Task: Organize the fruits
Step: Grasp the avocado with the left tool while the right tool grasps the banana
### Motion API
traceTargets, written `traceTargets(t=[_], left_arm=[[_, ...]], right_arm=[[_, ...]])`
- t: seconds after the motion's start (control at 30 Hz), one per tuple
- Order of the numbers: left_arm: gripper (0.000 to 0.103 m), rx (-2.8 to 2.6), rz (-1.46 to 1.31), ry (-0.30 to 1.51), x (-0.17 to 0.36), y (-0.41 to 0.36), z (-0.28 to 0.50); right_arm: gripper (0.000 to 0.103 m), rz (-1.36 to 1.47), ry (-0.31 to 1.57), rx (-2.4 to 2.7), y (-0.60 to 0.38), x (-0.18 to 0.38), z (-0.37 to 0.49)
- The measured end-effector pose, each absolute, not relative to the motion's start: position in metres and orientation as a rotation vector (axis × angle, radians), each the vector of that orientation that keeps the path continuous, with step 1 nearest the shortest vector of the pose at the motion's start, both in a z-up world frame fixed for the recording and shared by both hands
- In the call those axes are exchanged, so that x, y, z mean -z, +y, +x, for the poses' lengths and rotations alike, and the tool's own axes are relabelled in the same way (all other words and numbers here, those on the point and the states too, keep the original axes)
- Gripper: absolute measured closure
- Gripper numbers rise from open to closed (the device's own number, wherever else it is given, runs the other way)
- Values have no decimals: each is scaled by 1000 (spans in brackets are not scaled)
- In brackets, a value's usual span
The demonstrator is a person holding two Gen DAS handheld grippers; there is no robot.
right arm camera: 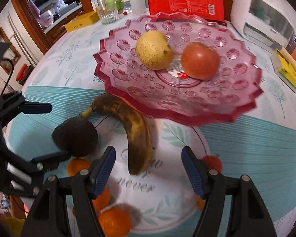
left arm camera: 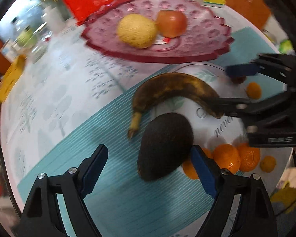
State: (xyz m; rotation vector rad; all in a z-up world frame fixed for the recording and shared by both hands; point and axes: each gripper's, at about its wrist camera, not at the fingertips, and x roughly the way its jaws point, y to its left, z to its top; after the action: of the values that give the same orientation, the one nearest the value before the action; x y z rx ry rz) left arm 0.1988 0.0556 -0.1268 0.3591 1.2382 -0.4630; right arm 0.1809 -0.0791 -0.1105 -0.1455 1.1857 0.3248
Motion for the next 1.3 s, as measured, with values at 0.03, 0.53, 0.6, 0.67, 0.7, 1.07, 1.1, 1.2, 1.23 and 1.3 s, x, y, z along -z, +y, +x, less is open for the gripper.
traceTargets(t=[0.03,0.53,0.6,0.67,0.7,1.07,1.1,1.2,1.23,1.3], left_arm=[[21,487,365,1237,128,55,200],[46,633,191,1312,144,62,215],[45,628,139,1333,147,67,217],[45,621,87,1350,150,72,218],[45,617,64,1357,152,75,218],[45,566,-107,1379,156,95,205],[45,562,-119,1375,156,96,206],[46,559,-90,1368,155,95,203],[46,558,-90,1364,155,95,203],[46,555,-94,1358,154,96,202]], right_arm=[[33,-153,1189,-322,-76,114,184],[51,-244,1205,-326,-44,143,206],[54,-260,1184,-329,-40,143,205],[60,-259,1176,-332,-37,143,204],[62,-268,1169,-325,-37,143,203],[71,-131,1214,-365,-50,139,204],[71,-122,1217,-369,-49,139,204],[71,-104,1218,-388,-49,135,201],[71,-100,1221,-392,-49,134,200],[71,-87,1219,-391,-51,131,200]])
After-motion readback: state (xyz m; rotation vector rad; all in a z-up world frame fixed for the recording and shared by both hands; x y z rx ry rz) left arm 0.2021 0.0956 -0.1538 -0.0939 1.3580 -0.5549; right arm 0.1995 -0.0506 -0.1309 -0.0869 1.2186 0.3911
